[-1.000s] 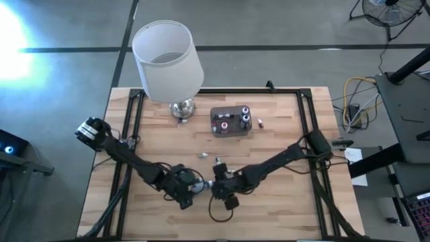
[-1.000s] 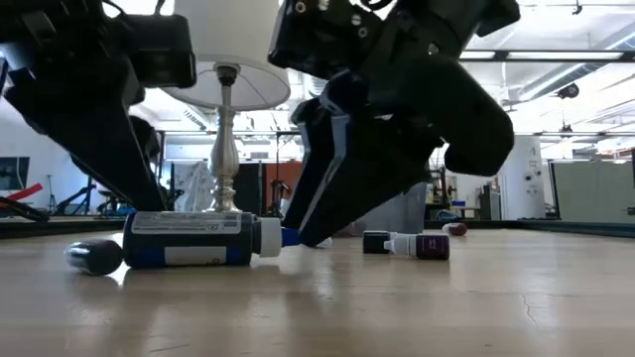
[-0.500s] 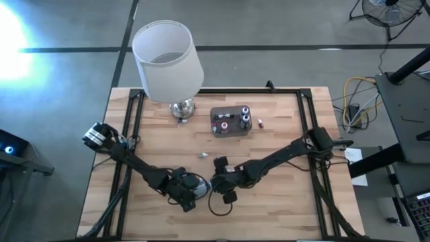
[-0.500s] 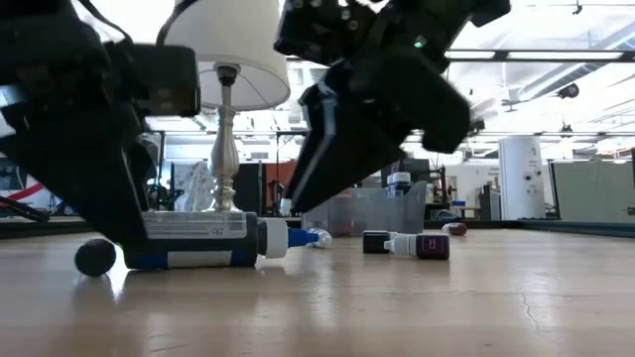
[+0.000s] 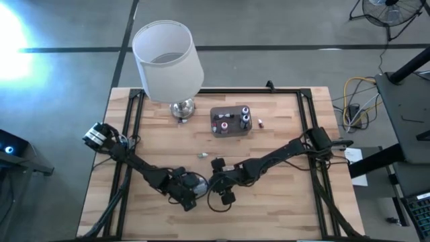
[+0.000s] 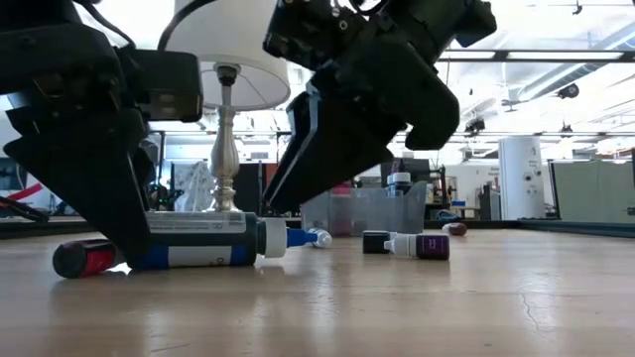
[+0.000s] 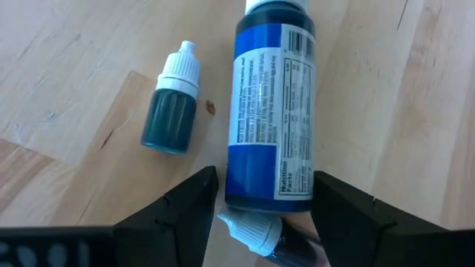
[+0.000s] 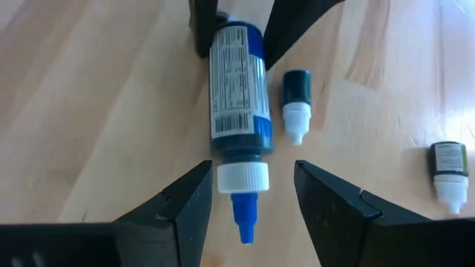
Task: Pick & Place food coloring
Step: Put the large blue food coloring bottle into the bin
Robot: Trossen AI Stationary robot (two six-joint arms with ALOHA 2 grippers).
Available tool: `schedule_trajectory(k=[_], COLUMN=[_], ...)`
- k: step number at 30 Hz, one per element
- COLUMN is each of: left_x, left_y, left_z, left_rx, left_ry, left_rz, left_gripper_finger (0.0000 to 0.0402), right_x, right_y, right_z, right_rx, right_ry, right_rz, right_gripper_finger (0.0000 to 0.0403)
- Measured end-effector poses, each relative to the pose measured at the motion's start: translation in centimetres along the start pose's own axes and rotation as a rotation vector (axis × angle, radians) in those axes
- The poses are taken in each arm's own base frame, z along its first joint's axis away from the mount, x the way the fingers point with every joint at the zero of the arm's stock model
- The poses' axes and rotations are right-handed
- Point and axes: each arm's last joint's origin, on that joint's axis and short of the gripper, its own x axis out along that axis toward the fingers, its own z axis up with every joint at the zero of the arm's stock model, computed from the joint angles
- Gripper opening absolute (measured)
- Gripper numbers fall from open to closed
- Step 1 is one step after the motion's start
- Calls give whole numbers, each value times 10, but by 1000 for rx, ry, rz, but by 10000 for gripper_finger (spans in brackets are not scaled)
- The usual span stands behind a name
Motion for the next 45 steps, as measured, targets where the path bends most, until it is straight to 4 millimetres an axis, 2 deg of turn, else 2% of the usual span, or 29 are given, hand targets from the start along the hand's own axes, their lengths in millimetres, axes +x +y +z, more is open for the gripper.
schedule_trajectory(k=[8, 14, 17, 23, 38, 45], left_x=[1, 2, 2, 2, 5, 5], left_y=[2, 4, 5, 5, 11, 11], left_z=[2, 4, 5, 6, 8, 8], left_rx=[-4, -8, -12, -16, -4, -3], left_ry=[-10, -14, -20, -31, -46, -45], left_rz=[17, 23, 20, 23, 45, 46], left_gripper_finger=[194, 194, 194, 194, 194, 194], right_x=[4, 18, 26, 26, 24, 25], right_y=[2, 2, 3, -2, -6, -10], right_z=[-9, -11, -18, -20, -11, -12], right_rx=[29, 27, 39, 118, 135, 136], right_ry=[-7, -38, 2, 37, -6, 5], right_rz=[30, 19, 8, -32, -37, -43], right_gripper_finger=[185, 185, 185, 185, 184, 151])
